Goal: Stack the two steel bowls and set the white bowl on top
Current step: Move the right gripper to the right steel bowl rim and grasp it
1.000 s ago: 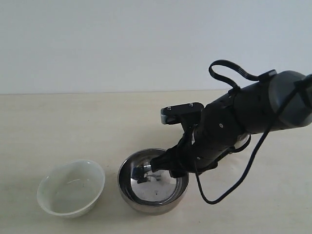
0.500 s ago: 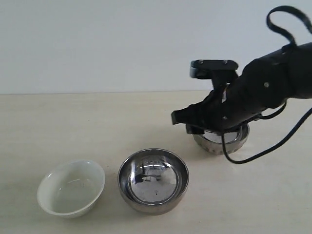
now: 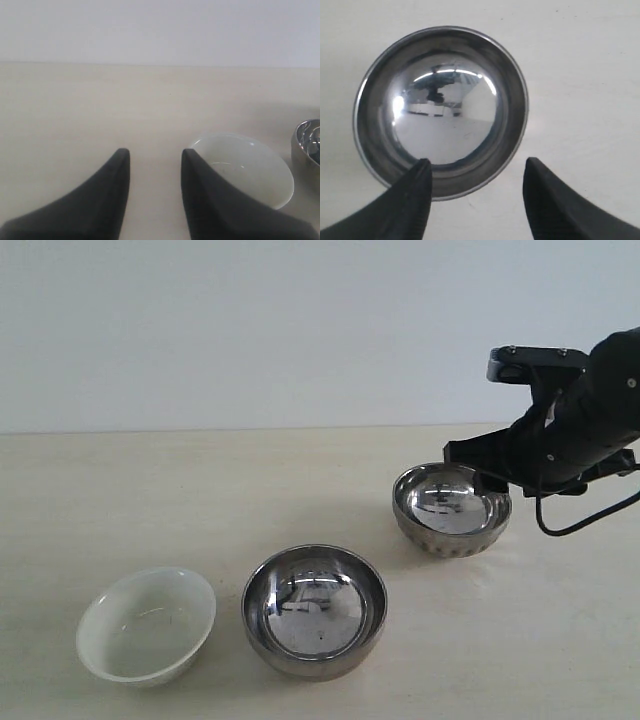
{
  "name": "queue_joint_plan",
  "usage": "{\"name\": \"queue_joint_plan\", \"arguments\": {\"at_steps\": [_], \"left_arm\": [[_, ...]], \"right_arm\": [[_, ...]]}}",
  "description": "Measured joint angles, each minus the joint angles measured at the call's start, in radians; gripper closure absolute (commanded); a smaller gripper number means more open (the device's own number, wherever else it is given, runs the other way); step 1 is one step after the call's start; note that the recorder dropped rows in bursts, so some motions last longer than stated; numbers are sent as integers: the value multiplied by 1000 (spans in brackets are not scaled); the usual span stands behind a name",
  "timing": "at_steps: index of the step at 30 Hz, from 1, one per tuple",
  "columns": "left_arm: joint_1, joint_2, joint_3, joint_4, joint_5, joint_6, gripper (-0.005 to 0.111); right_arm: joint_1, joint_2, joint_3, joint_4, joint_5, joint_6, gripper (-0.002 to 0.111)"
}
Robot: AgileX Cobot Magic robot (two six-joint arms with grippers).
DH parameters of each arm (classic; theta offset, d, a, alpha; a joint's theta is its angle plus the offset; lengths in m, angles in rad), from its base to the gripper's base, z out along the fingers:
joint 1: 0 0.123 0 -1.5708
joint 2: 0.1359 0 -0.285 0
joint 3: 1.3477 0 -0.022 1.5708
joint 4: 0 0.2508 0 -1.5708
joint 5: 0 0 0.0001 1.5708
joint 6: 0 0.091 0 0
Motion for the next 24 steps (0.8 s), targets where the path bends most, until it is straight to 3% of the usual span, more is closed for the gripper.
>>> {"name": "queue_joint_plan", "arguments": {"at_steps": [6,24], "left_arm": [[0,0,0,0,0,0,74],[0,0,0,0,0,0,74]], "right_arm": [[-43,53,0,-6,-13,0,60],[-43,249,0,-4,-234,11,60]]}}
